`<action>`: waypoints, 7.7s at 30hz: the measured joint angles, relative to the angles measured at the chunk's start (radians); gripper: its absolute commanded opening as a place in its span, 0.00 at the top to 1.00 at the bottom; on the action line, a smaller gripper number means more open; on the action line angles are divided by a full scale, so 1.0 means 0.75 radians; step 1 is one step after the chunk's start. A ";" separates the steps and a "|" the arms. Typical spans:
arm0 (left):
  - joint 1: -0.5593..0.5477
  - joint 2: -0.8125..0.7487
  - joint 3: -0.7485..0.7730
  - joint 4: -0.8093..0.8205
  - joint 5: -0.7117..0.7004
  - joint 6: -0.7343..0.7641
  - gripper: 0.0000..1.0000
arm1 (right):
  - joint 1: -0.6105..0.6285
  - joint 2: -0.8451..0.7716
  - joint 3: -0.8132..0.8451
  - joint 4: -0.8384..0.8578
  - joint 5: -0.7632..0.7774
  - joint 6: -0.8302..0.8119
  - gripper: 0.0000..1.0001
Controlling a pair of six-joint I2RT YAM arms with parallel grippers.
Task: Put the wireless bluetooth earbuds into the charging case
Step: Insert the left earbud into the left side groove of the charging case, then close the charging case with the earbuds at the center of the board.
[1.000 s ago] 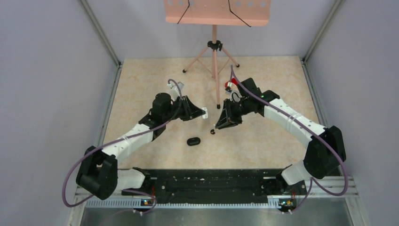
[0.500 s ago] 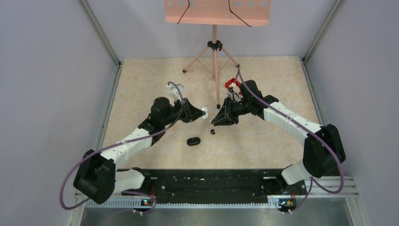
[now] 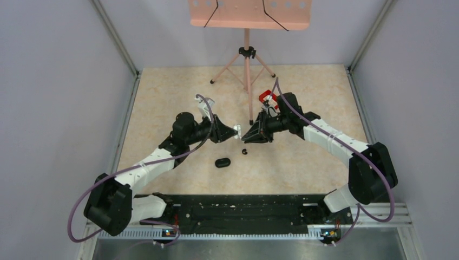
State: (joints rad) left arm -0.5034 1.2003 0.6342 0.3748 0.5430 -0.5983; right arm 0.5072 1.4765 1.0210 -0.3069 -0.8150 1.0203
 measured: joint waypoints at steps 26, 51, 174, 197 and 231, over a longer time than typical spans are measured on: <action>-0.019 -0.046 -0.009 -0.001 0.047 0.133 1.00 | -0.009 0.000 -0.067 0.124 -0.031 0.081 0.89; -0.049 -0.138 -0.132 0.192 -0.038 0.407 1.00 | -0.017 -0.134 -0.234 0.288 -0.023 0.266 0.89; -0.128 -0.166 -0.288 0.568 -0.157 0.364 1.00 | 0.002 -0.021 -0.472 1.161 0.047 1.081 0.90; -0.130 -0.150 -0.292 0.641 -0.194 0.272 1.00 | 0.002 -0.021 -0.472 1.217 0.108 1.119 0.67; 0.122 0.247 0.419 -0.125 0.556 -0.359 1.00 | -0.115 -0.053 -0.345 0.512 0.290 -0.038 0.82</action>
State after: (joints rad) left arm -0.4122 1.3857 0.9482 0.2810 0.9600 -0.8673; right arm 0.4206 1.4368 0.7624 0.0769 -0.5976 0.9920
